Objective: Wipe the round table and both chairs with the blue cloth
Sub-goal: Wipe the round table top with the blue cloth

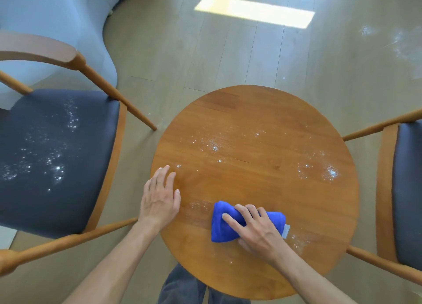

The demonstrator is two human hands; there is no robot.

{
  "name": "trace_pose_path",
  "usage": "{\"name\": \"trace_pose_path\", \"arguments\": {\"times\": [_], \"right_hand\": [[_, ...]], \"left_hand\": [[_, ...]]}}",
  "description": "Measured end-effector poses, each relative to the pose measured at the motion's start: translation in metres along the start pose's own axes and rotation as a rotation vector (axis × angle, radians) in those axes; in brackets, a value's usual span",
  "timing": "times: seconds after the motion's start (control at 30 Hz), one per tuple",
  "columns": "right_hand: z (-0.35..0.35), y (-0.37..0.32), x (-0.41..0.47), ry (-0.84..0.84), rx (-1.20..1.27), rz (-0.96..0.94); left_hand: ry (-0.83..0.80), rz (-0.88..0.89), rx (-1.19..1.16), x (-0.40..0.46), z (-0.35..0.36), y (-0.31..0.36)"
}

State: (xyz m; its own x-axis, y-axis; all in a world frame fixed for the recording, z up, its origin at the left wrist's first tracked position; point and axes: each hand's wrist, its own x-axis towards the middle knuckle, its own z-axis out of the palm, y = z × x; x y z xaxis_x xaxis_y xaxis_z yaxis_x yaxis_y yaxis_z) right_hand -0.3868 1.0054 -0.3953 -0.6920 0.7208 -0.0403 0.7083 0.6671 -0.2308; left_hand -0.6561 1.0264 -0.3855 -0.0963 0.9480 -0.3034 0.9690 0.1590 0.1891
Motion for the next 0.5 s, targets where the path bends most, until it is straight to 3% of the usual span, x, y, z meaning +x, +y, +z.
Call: {"name": "trace_pose_path", "arguments": {"times": [0.17,0.33,0.5], "right_hand": [[-0.006,0.005,0.027,0.173,0.05,0.138],[0.019,0.011,0.037,-0.023,-0.071,0.115],[0.042,0.013,0.038,0.045,-0.073,-0.012]], "left_hand": [[0.012,0.02,-0.033,0.009,-0.002,0.0],[0.018,0.018,-0.026,0.007,0.005,-0.001],[0.026,-0.04,-0.115,0.011,0.019,-0.005]]}}
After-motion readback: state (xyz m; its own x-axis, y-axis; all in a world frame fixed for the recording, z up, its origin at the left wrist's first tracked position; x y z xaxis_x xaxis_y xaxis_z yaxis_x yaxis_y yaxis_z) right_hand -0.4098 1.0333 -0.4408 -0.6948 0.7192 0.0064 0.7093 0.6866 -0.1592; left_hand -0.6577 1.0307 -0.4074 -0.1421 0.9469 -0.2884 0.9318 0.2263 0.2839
